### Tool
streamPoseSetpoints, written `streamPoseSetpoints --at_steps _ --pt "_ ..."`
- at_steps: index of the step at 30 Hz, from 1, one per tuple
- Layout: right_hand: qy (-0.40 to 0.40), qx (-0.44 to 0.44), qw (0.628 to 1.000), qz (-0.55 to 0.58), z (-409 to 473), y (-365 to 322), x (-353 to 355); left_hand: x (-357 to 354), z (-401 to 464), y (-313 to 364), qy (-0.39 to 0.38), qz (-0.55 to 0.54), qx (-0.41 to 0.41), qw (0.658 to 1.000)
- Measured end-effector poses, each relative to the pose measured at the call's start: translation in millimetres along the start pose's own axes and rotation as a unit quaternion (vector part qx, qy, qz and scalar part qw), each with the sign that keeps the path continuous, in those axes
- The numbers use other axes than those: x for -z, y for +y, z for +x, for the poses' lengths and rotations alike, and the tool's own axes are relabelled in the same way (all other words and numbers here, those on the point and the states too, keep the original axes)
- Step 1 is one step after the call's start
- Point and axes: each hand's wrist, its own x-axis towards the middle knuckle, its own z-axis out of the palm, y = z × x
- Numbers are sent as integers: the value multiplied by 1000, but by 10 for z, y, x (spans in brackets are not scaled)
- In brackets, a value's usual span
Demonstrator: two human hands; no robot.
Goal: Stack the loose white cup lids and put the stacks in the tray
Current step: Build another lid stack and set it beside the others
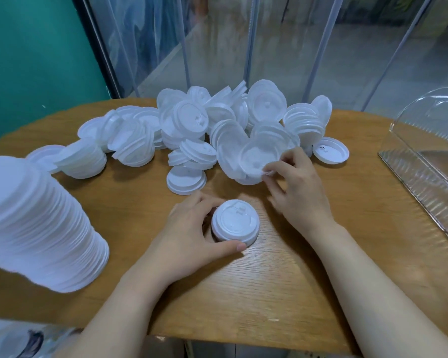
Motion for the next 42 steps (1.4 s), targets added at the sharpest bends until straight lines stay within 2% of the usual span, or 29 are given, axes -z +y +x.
streamPoseSetpoints --at_steps 7,12,14,18,21,24,29,33,35,42 --pt "12 -99 993 64 -86 4 173 -17 -6 65 -9 30 8 999" --pt "70 -156 972 162 -121 -93 339 -59 48 109 -30 31 -4 999" --pt "57 -166 963 204 -128 -135 421 -74 62 126 -32 36 -8 999" --pt "-16 -213 928 306 -180 -178 550 -91 63 163 -23 52 -15 998" --pt "-9 -257 908 330 -217 -125 582 -109 72 183 -18 64 -23 998" --pt "-4 -303 904 302 -238 7 603 -128 88 200 -21 76 -23 997" --pt "-61 -282 947 142 -289 172 636 -128 97 211 -15 83 -30 996" --pt "-184 -281 937 98 -346 170 689 -116 78 235 -13 79 -28 996" --pt "-216 -262 938 73 -365 162 693 -116 80 233 -17 84 -30 996" --pt "-187 -271 943 54 -306 70 620 -103 88 242 -31 89 -23 995"
